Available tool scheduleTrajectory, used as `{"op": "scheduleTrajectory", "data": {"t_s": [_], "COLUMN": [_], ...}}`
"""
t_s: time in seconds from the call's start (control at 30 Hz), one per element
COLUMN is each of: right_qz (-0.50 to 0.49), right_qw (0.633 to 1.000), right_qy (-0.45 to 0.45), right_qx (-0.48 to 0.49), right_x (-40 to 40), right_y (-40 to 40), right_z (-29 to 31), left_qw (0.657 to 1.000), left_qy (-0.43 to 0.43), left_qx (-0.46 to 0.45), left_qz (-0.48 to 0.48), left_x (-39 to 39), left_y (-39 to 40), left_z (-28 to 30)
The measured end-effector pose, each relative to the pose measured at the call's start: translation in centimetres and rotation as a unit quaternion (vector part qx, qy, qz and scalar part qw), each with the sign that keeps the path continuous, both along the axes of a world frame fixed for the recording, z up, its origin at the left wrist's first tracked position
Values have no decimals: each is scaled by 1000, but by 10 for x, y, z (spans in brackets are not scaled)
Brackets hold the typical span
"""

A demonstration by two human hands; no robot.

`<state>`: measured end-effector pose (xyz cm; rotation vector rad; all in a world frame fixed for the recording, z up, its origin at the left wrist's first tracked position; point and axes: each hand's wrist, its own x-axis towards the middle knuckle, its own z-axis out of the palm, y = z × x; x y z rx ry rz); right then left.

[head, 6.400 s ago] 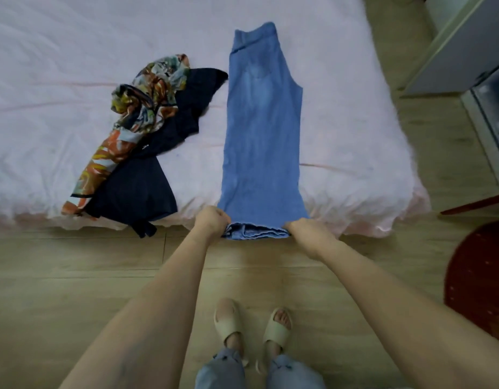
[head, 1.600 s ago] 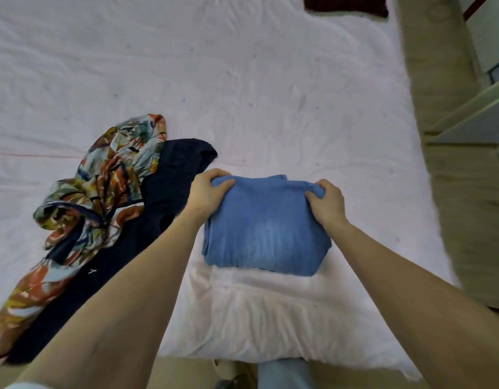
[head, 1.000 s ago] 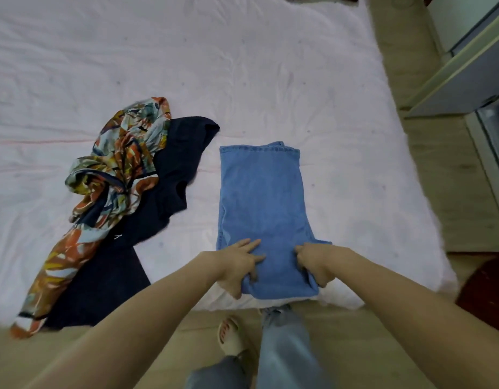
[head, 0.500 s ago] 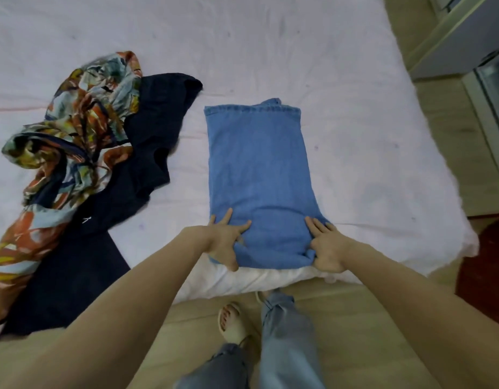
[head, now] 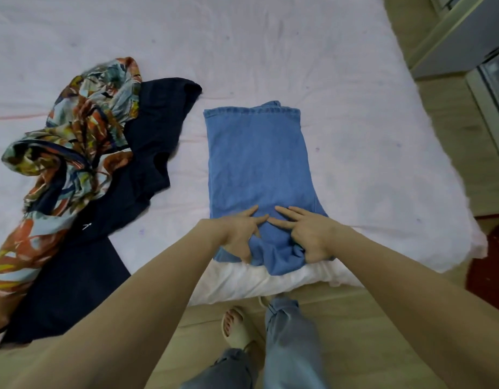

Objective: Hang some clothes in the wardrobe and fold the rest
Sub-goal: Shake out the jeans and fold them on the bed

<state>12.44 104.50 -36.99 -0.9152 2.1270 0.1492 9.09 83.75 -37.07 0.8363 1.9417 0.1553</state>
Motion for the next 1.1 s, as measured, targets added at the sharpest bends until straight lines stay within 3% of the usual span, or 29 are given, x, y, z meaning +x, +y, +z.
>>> {"op": "scheduleTrajectory", "data": {"t_s": [0.13, 0.23, 0.4, 0.57, 0.9, 0.97, 1.1], "right_qz": [-167, -327, -426, -543, -646, -645, -589], "right_qw": [982, 937, 904, 821, 701, 702, 770], "right_qy": [-60, -109, -46, 72, 102, 92, 126], "right_qx": [63, 67, -13, -164, -284, -287, -210], "right_x": [-11, -11, -38, -96, -227, -244, -257], "right_y": [25, 36, 38, 35, 7, 14, 11], "right_z": [-10, 7, 57, 89, 6, -14, -39], "left_qw": [986, 958, 902, 779, 687, 691, 724], "left_qy": [-60, -70, -37, 71, 262, 272, 256], "left_qx": [-44, 3, 57, 129, 141, 129, 41], "left_qz": [147, 279, 426, 610, 663, 657, 639], "left_x": [-1, 1, -17, -61, -181, -201, -217], "left_y": [-21, -33, -42, -35, -8, -1, 1], "left_z": [-16, 2, 44, 75, 24, 9, -20]}}
